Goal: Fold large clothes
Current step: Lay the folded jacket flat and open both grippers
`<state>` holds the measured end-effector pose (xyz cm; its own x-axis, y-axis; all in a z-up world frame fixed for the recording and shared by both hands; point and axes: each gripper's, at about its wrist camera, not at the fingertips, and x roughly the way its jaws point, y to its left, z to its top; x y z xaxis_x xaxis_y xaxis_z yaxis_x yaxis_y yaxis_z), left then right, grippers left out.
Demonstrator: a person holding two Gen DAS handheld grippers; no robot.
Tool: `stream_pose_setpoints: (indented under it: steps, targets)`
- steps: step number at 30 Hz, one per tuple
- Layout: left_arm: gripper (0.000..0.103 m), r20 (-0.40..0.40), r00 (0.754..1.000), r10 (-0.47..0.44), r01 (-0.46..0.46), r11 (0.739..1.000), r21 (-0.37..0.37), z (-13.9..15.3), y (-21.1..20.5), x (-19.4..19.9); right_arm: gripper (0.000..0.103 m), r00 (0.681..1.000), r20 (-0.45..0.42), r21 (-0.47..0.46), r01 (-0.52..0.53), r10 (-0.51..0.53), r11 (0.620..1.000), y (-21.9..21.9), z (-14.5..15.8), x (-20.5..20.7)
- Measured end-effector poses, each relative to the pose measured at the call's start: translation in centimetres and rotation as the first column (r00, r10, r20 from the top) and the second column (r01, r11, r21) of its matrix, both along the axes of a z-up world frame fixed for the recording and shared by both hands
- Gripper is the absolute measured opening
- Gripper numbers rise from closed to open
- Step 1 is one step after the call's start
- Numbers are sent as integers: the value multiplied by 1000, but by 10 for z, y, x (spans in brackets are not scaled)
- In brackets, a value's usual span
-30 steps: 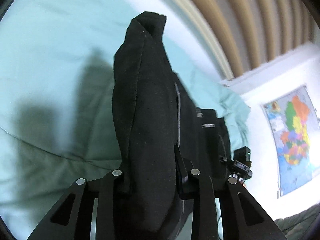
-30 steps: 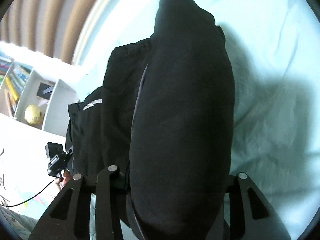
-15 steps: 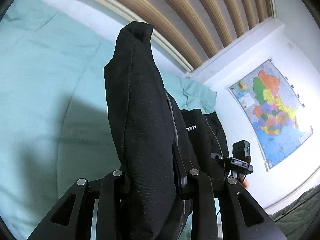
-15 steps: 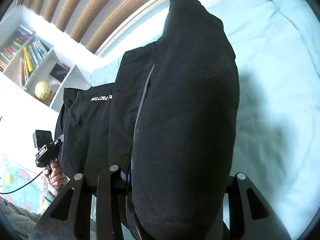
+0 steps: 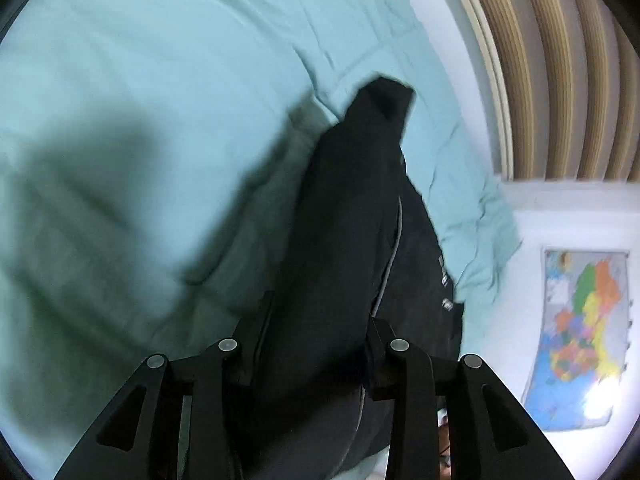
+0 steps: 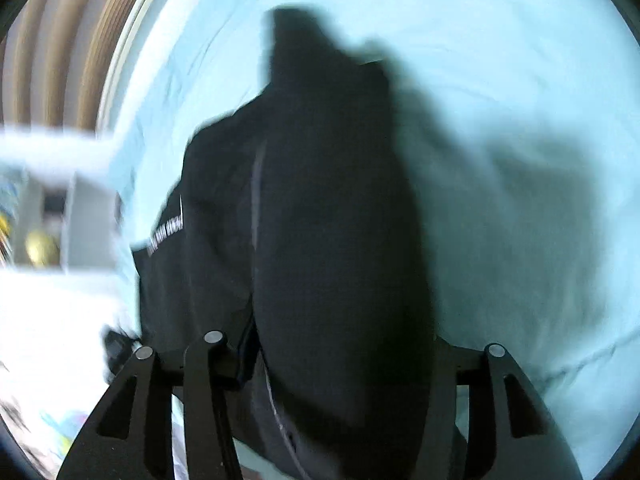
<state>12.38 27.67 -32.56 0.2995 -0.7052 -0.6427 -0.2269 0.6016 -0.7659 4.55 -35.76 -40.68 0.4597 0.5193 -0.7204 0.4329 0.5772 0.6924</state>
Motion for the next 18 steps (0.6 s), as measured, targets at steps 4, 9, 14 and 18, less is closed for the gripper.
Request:
stream_pose_setpoints:
  steps: [4, 9, 14, 18]
  targets:
    - [38, 85, 996, -10, -1, 993, 121, 35, 9, -15, 68, 997, -6, 16, 74, -74, 997, -27, 9, -31]
    - [38, 226, 970, -88, 27, 965, 260, 95, -4, -33, 70, 993, 56, -163, 114, -106, 980, -51, 62, -77]
    - [38, 289, 926, -244, 130, 922, 364, 121, -60, -44, 75, 994, 99, -363, -7, 46, 932, 43, 115, -45]
    - [38, 206, 913, -353, 233, 863, 448, 94, -115, -47, 77, 984, 42, -507, -129, 174, 852, 112, 104, -20]
